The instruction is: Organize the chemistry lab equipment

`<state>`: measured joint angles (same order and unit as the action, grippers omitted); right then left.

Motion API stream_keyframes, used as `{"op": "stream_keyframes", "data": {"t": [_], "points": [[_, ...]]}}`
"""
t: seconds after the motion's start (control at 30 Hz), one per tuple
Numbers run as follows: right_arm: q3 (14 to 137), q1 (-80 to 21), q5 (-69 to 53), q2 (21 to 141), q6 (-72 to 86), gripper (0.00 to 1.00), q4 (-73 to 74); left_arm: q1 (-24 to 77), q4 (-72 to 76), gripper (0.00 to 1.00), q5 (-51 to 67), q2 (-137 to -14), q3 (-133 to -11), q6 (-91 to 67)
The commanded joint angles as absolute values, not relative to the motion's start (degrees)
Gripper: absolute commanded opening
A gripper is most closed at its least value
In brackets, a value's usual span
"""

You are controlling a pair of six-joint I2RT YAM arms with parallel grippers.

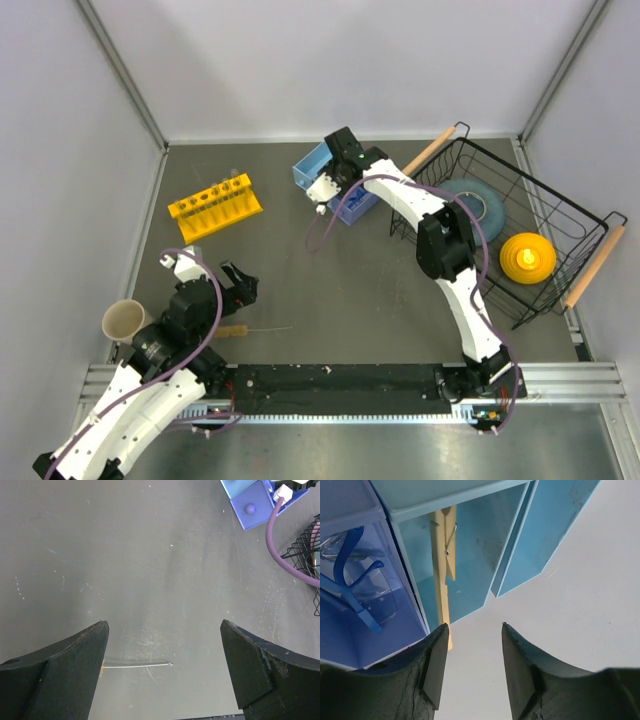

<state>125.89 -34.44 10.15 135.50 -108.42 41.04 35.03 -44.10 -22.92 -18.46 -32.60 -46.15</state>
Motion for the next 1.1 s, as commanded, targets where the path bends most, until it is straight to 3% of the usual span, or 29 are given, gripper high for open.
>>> {"op": "stream_keyframes", "data": {"t": [0.0,0.27,0.4,0.67,0.83,1.07], "points": [[126.3,-34.98,8.09,132.55,-105.13,0.47,38.59,34.89,-43.68,0.99,-20.66,-18.72,-35.33,-47.63],[122.45,-36.73,4.4,118.95,-83.47,0.47,37.09,34.89,-45.61,0.99,-17.4,-19.77,-39.19,-52.55],[110.51,-38.41,-1.12,106.29,-63.59,0.57,37.0,34.89,-51.31,0.99,-17.05,-22.14,-42.53,-55.89],[81.14,-38.67,-37.15,86.58,-31.41,0.69,37.26,34.89,-62.92,0.99,-15.12,-38.3,-48.51,-63.96],[72.62,-38.76,-47.98,85.51,-27.35,0.7,36.13,34.89,-70.74,0.99,-14.42,-50.52,-51.24,-71.26],[67.5,-38.67,-53.34,86.75,-26.28,0.7,33.23,34.89,-64.61,0.97,-9.76,-51.42,-41.41,-88.47]]}}
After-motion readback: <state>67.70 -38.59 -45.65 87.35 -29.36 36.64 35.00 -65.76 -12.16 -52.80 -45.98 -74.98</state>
